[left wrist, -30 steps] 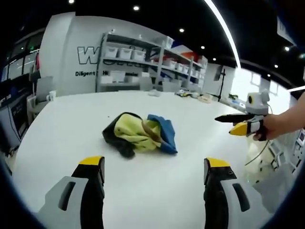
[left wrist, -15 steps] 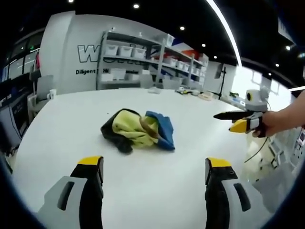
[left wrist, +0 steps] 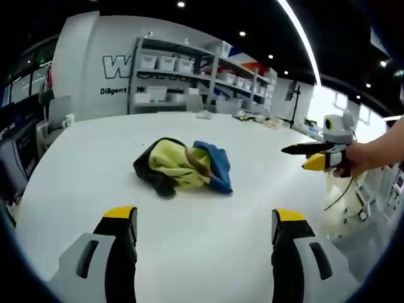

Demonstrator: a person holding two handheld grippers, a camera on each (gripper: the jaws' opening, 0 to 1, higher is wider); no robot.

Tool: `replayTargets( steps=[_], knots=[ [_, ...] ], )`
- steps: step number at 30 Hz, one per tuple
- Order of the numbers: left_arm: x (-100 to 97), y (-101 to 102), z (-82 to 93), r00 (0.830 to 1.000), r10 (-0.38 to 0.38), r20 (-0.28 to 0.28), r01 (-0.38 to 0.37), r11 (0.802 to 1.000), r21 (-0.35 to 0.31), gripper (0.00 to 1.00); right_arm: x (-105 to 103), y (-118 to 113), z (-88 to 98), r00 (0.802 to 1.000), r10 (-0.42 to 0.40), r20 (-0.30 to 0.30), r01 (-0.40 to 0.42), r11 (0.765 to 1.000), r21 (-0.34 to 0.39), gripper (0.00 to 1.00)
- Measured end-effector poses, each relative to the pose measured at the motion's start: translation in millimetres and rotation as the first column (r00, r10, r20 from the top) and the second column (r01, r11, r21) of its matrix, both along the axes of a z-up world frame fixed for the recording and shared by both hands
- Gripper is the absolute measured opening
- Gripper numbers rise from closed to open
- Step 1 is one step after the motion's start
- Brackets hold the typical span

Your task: Fold the garment on the visible template until the final outline fits inside the template.

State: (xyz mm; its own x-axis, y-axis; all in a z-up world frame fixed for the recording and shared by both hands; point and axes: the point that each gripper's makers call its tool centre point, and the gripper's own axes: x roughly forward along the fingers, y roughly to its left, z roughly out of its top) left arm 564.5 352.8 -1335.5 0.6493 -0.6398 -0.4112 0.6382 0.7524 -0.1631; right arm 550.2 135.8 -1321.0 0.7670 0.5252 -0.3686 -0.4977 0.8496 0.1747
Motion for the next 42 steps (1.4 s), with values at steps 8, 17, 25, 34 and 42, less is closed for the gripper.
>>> replayTargets(
  steps=[8,17,25,34,42],
  knots=[
    [2.8,-3,-6.8,1.0,-0.005,-0.012,0.005,1.0,-0.003,0.86,2,0,-1.7,1.0,0.009,-0.004,-0.009,1.0,-0.005,0.89],
    [4.7,-7,-12.4,1.0,-0.018,-0.026,0.018,1.0,0.0,0.85,9,-4,-4.9,1.0,0.018,-0.005,-0.018,1.0,-0.01,0.86],
    [8.7,-8,-16.2,0.999,-0.018,-0.035,0.018,1.0,0.003,0.85,16,-7,-10.7,0.999,0.041,-0.01,-0.041,0.999,-0.034,0.82],
    [12.6,-12,-22.6,0.999,-0.021,-0.048,0.021,1.0,0.006,0.84,28,-8,-19.0,0.997,0.076,-0.021,-0.077,0.995,-0.058,0.76],
    [14.8,-15,-25.8,0.998,-0.027,-0.058,0.028,1.0,0.01,0.83,54,-8,-25.3,0.991,0.134,-0.021,-0.136,0.986,-0.102,0.67]
  ],
)
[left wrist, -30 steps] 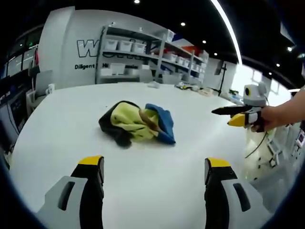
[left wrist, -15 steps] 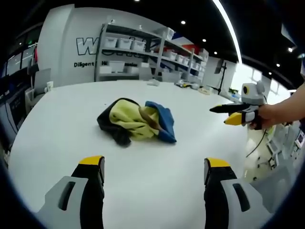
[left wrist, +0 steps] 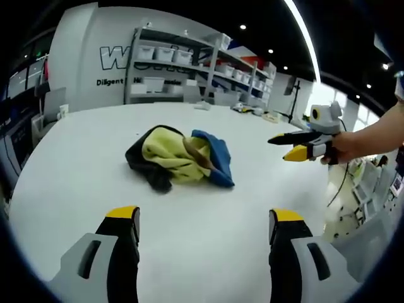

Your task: Fold the garment on the visible template until the final outline fits inside the template.

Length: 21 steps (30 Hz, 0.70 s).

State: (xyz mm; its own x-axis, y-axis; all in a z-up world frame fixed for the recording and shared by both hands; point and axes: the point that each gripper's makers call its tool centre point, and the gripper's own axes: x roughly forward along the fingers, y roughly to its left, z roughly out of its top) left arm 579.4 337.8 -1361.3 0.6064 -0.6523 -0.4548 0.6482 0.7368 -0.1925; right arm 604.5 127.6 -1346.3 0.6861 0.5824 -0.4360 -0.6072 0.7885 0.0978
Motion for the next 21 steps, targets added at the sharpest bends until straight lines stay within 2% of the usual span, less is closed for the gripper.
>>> replayTargets(
  steps=[12,13,21],
  knots=[
    [-1.8,-7,-4.2,0.999,-0.033,-0.007,0.033,0.999,0.026,0.8,63,16,-3.9,0.994,0.109,0.027,-0.107,0.991,-0.083,0.5],
    [-1.7,-7,-4.2,0.999,-0.033,-0.008,0.033,0.999,0.026,0.8,73,20,-5.4,0.992,0.121,0.025,-0.118,0.989,-0.089,0.5],
    [0.4,-6,-3.5,1.0,-0.02,-0.014,0.02,1.0,0.02,0.79,118,33,-14.4,0.99,0.141,0.021,-0.138,0.983,-0.122,0.4]
  ],
)
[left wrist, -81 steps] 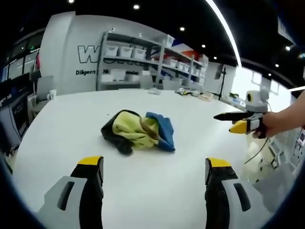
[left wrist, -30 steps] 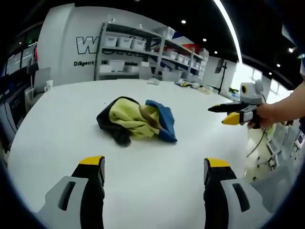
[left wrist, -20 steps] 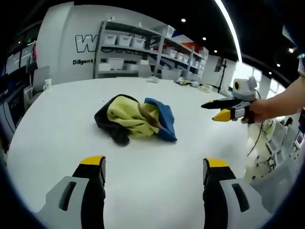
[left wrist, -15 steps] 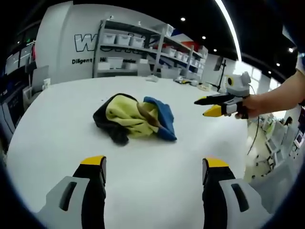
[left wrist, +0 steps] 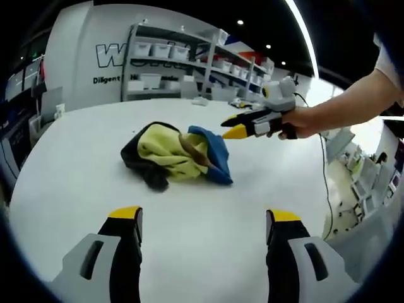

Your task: Fold the garment on the visible template until the final outline fits inside the template.

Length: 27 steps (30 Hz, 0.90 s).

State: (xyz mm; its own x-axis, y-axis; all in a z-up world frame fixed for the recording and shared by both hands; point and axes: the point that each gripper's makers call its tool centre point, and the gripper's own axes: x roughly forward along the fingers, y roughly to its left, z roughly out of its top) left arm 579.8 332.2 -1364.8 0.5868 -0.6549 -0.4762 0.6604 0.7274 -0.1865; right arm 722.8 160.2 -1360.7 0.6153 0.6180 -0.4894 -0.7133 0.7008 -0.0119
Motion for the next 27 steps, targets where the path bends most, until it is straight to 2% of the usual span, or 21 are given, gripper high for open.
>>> replayTargets(
  steps=[6,10,13,17,20,27],
  knots=[
    [1.0,0,-0.3,1.0,0.012,-0.005,-0.012,1.0,-0.004,0.79,27,14,-5.6,1.0,0.003,0.003,-0.003,1.0,-0.022,0.32],
    [-0.6,0,-1.6,1.0,0.019,-0.01,-0.019,1.0,-0.004,0.78,37,24,-12.8,1.0,0.013,0.003,-0.012,0.999,-0.048,0.29],
    [-2.7,0,-2.0,1.0,0.022,-0.012,-0.022,1.0,0.0,0.78,43,26,-19.6,1.0,0.016,0.015,-0.014,0.994,-0.112,0.24],
    [-3.7,2,-2.0,0.999,0.031,-0.014,-0.031,1.0,0.003,0.78,45,26,-30.7,1.0,0.02,0.006,-0.019,0.985,-0.17,0.13],
    [-3.7,5,-0.6,0.999,0.039,-0.011,-0.039,0.999,0.004,0.77,48,22,-29.2,0.999,0.007,0.031,-0.002,0.983,-0.181,0.01],
    [-3.7,5,-0.4,0.999,0.043,-0.011,-0.043,0.999,0.003,0.77,36,6,-14.7,0.996,-0.064,0.063,0.072,0.988,-0.138,0.0]
  ],
)
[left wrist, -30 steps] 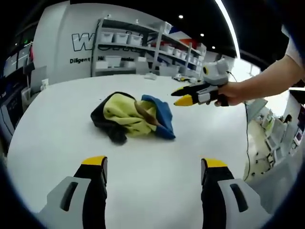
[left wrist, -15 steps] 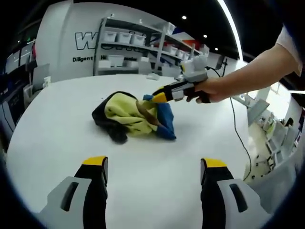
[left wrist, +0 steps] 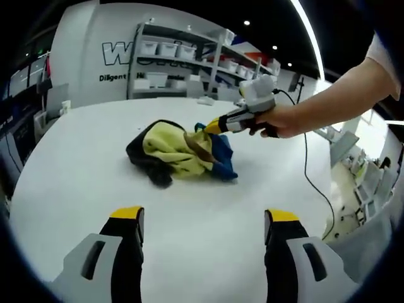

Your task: Fold the garment on the visible template until the final outline fits inside the template.

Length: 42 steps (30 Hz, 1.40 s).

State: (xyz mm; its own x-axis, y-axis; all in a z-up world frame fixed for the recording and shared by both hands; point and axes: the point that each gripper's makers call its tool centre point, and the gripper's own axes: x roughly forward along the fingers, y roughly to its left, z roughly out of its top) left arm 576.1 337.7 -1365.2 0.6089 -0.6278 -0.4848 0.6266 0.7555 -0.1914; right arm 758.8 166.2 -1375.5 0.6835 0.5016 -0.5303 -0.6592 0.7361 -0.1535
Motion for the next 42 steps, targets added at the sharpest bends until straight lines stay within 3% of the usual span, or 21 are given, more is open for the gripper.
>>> replayTargets(
  steps=[10,20,25,27,30,33,36,42],
  knots=[
    [-2.2,-6,0.7,1.0,-0.017,0.0,0.017,1.0,-0.01,0.75,-25,-39,12.0,0.988,-0.156,0.012,0.155,0.985,0.077,0.0],
    [-7.6,-8,2.3,1.0,-0.031,0.002,0.031,0.999,-0.011,0.75,-54,-68,6.1,0.963,-0.267,-0.013,0.267,0.958,0.107,0.0],
    [-10.2,-10,1.7,0.999,-0.043,-0.001,0.043,0.999,-0.009,0.75,-65,-82,-3.7,0.952,-0.301,-0.047,0.304,0.949,0.084,0.0],
    [-10.2,-11,2.2,0.999,-0.045,0.001,0.045,0.999,-0.011,0.75,-66,-89,-0.8,0.95,-0.313,-0.013,0.313,0.947,0.068,0.01],
    [-9.4,-13,3.5,0.999,-0.047,0.003,0.047,0.999,-0.016,0.74,-74,-84,2.2,0.958,-0.287,0.005,0.286,0.957,0.053,0.03],
    [-9.1,-16,4.6,0.999,-0.051,0.005,0.051,0.998,-0.022,0.74,-88,-57,3.6,0.984,-0.176,0.008,0.175,0.982,0.077,0.05],
    [-8.9,-18,5.1,0.999,-0.052,0.005,0.052,0.998,-0.029,0.74,-100,-28,-1.4,0.995,-0.089,-0.038,0.093,0.985,0.142,0.09],
    [-9.8,-20,4.4,0.999,-0.055,-0.001,0.055,0.998,-0.032,0.75,-116,15,-22.9,0.992,0.036,-0.119,-0.017,0.986,0.163,0.2]
  ],
)
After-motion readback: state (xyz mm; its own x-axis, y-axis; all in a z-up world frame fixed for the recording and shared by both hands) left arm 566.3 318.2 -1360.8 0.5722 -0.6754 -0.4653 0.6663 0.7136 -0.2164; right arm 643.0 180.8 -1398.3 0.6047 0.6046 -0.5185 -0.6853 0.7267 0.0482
